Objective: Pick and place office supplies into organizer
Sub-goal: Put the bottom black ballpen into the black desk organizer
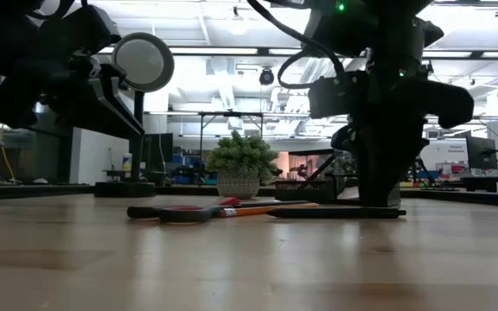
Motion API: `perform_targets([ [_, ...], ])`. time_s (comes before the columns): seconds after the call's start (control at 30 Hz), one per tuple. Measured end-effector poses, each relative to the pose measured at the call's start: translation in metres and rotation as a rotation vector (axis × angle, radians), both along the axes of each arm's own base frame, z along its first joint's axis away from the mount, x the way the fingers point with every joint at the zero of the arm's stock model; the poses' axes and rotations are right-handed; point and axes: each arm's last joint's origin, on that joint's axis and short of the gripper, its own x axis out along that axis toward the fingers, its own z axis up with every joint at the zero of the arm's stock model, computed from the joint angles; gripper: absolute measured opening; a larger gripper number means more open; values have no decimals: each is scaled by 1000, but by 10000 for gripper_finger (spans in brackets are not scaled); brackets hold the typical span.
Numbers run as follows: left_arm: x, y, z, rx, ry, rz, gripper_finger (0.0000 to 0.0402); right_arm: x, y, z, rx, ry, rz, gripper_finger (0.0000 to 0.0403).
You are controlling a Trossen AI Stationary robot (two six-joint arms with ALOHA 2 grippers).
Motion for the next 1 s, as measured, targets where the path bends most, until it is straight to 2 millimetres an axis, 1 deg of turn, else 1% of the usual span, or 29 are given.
perform_targets([
  [0.23,1,-1,0,-91,-48,19,67,-2,0,-4,1,-5,3,83],
  [0.43,-3,-2,-9,-178,-49,-39,67,-1,0,-4,1,-10,10,83],
  [0.8,-4,-2,-10,-186,-45,-50,67,3,1,-2,28,-58,0,82],
  [1.0,-4,-2,-10,-182,-42,-50,67,6,2,-13,52,-28,2,82],
])
